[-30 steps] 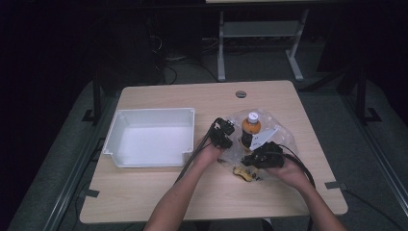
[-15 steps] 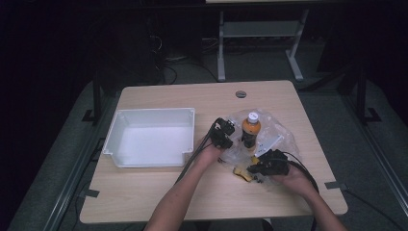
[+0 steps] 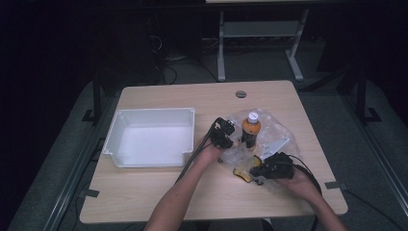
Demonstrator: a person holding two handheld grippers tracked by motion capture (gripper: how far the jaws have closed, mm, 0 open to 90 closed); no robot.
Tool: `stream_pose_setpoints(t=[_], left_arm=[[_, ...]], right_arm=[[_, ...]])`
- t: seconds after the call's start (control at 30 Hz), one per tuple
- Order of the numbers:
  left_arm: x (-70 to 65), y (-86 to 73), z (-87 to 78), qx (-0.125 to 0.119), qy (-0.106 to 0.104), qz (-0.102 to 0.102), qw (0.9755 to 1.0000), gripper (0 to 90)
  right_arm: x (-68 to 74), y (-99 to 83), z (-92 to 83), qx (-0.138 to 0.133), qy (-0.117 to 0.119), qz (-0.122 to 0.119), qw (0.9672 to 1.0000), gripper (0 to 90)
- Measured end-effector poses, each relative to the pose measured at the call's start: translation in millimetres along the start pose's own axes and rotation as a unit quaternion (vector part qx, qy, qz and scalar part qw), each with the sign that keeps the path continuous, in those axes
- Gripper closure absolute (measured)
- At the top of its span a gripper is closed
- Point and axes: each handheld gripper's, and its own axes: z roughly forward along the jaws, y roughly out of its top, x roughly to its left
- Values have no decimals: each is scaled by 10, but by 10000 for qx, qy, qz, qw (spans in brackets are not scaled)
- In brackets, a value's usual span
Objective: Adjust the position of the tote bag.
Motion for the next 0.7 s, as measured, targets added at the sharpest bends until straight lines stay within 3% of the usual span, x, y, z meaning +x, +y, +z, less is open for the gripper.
stream_pose_setpoints(t=[0.13, 0.23, 0.7], left_arm=[[-5, 29, -108, -92, -39, 54, 9999, 745], [-45, 63, -201, -153, -51, 179, 9997, 734], [-89, 131, -544, -600, -273, 392, 9971, 710]], right_arm=[[21, 9, -82, -177, -68, -4, 9998, 757], [36, 18, -126, -286, -66, -18, 9996, 732], [63, 11, -405, -810, -295, 125, 9962, 610]])
